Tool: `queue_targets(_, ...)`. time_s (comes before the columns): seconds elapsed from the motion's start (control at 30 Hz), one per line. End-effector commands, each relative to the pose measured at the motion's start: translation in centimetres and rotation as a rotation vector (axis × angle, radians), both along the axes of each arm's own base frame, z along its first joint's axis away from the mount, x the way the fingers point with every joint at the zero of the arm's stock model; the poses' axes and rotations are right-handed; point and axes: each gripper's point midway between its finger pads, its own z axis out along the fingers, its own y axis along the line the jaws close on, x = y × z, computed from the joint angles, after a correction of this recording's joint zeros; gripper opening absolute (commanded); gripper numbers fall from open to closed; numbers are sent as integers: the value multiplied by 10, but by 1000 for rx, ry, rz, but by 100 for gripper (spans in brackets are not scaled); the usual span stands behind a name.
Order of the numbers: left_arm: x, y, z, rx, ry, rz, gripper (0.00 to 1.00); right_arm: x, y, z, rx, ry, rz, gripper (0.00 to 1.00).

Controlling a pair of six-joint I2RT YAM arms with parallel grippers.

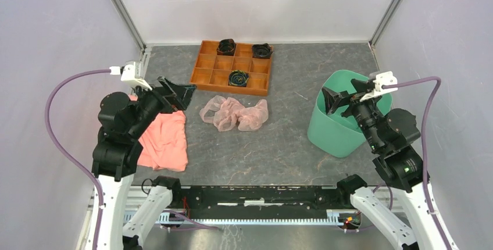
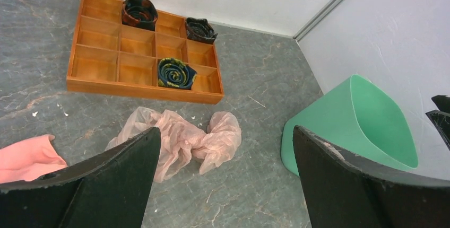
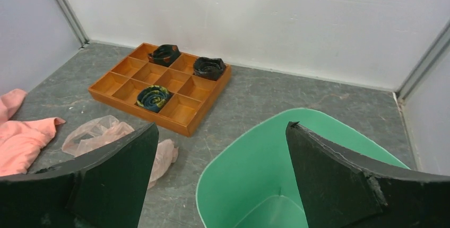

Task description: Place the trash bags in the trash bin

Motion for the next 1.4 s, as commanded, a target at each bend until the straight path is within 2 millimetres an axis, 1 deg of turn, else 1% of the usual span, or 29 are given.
queue_targets(0.0, 2, -7, 4, -22, -26, -41, 100, 6, 24, 12, 36, -26, 109, 98)
queue_targets(0.17, 4, -7, -6, -21, -9, -45, 100, 19, 57, -3, 38, 49, 244, 98)
queue_targets(0.27, 5, -7, -17, -19, 8, -42, 100, 22, 78, -12, 33, 80, 308, 98)
queue_targets(0.37, 6, -5, -35, -13, 48, -25, 100, 18, 106, -17, 17, 98, 366, 98)
queue_targets(0.47, 6, 6, -57, 0, 105, 36, 100, 15, 140, -32, -42, 131, 394, 98)
queue_targets(0.53, 5, 20, -70, 7, 142, 121, 100, 9, 172, -49, -118, 162, 415, 98)
queue_targets(0.57, 4, 30, -77, 11, 158, 184, 100, 6, 186, -57, -154, 169, 417, 98)
queue_targets(0.63, -1, 53, -85, 11, 172, 318, 100, 2, 217, -78, -208, 174, 428, 98)
queue_targets(0.7, -8, 66, -85, 7, 148, 389, 100, 5, 242, -102, -220, 205, 444, 98)
queue_targets(0.8, -14, 77, -88, 3, 145, 447, 100, 15, 272, -135, -204, 287, 406, 98)
queue_targets(0.87, -17, 79, -92, -2, 152, 460, 100, 24, 294, -159, -179, 364, 363, 98)
queue_targets(0.9, -18, 79, -95, -6, 156, 462, 100, 28, 301, -170, -162, 403, 329, 98)
queue_targets(0.93, -19, 79, -97, -12, 161, 464, 100, 30, 312, -184, -143, 445, 313, 98)
queue_targets(1.0, -20, 78, -103, -20, 171, 459, 100, 34, 329, -203, -107, 484, 263, 98)
queue_targets(1.13, -20, 74, -107, -19, 186, 440, 100, 36, 361, -231, -80, 490, 204, 98)
queue_targets(1.17, -21, 73, -107, -18, 187, 434, 100, 40, 366, -234, -59, 479, 185, 98)
queue_targets(1.23, -22, 73, -107, -15, 190, 432, 100, 45, 372, -252, -57, 479, 139, 98)
queue_targets(1.27, -22, 73, -106, -16, 189, 432, 100, 48, 375, -259, -63, 478, 128, 96)
queue_targets(1.3, -23, 72, -105, -18, 183, 426, 100, 50, 378, -266, -68, 480, 117, 92)
queue_targets(1.37, -26, 72, -101, -20, 168, 421, 100, 55, 385, -281, -86, 483, 99, 80)
